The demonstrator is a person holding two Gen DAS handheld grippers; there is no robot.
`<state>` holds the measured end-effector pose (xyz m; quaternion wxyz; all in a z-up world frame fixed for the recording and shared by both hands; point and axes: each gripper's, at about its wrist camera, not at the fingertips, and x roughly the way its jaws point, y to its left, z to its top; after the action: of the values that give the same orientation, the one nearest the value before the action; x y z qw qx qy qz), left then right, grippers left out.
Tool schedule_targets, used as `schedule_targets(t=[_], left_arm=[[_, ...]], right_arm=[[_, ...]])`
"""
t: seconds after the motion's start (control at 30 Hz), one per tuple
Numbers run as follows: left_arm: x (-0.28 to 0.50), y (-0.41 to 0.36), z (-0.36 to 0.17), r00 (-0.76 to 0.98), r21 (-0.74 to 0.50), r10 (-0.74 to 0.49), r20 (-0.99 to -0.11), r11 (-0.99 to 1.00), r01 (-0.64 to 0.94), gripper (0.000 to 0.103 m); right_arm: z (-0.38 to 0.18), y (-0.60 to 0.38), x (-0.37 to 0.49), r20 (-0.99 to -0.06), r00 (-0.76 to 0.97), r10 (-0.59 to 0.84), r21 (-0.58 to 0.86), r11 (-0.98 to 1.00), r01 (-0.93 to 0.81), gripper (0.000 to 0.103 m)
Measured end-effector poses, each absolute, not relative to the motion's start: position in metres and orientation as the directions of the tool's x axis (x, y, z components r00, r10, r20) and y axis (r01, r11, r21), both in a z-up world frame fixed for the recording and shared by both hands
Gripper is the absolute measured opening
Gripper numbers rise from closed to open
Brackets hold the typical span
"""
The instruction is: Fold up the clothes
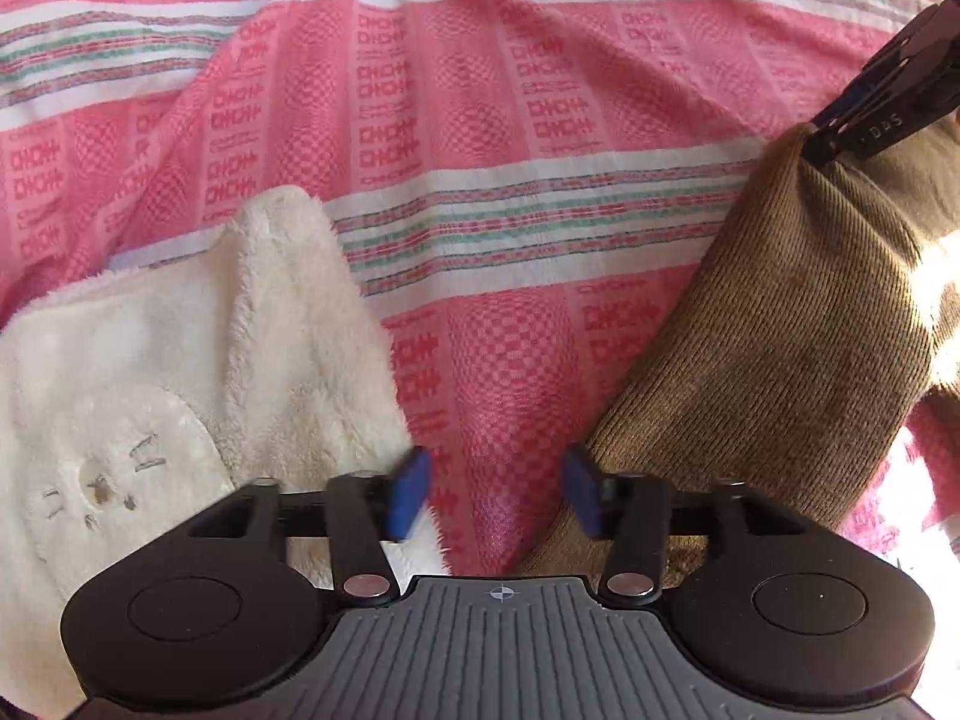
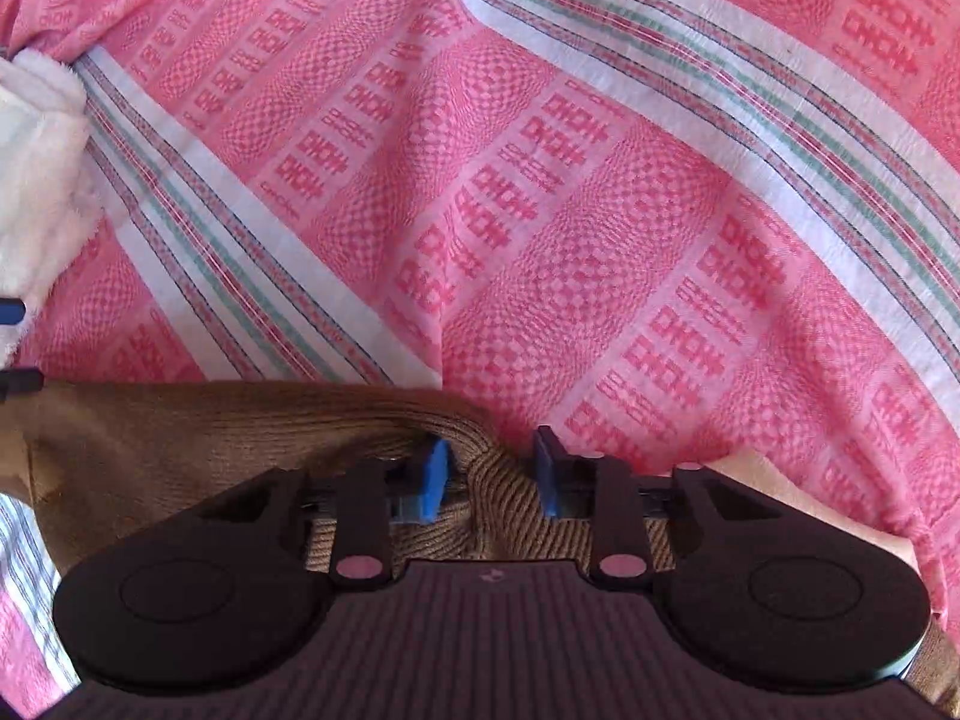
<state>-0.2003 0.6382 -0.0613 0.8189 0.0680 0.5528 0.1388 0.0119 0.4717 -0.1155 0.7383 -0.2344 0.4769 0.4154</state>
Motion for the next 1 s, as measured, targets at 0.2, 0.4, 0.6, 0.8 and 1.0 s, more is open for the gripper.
schedule_targets(t=[0.2,0.4,0.6,0.8,1.0], left_arm=[[-0.186,0.624,-0.075,0.336,0.275,0.287,-0.897,0.958,-0.085,0.088],[-0.189,0.614,-0.091,0.315,0.266,0.262,-0.912,0.964,-0.031,0.086],[-0.199,0.61,-0.094,0.354,0.26,0.232,-0.906,0.965,0.032,0.086],[-0.202,0.623,-0.092,0.359,0.178,0.163,-0.919,0.984,0.01,0.083],[-0.197,0.619,-0.088,0.331,0.102,0.104,-0.938,0.994,-0.023,0.033]], right_arm=[[-0.115,0.465,0.014,-0.882,0.239,0.406,0.055,0.594,-0.803,0.029],[-0.099,0.434,0.001,-0.858,0.223,0.462,0.119,0.603,-0.789,0.039],[-0.085,0.406,-0.039,-0.864,0.162,0.477,0.15,0.55,-0.821,0.052],[-0.095,0.384,-0.07,-0.888,0.16,0.432,0.146,0.593,-0.792,0.052],[-0.108,0.376,-0.074,-0.898,0.164,0.409,0.153,0.639,-0.754,0.053]])
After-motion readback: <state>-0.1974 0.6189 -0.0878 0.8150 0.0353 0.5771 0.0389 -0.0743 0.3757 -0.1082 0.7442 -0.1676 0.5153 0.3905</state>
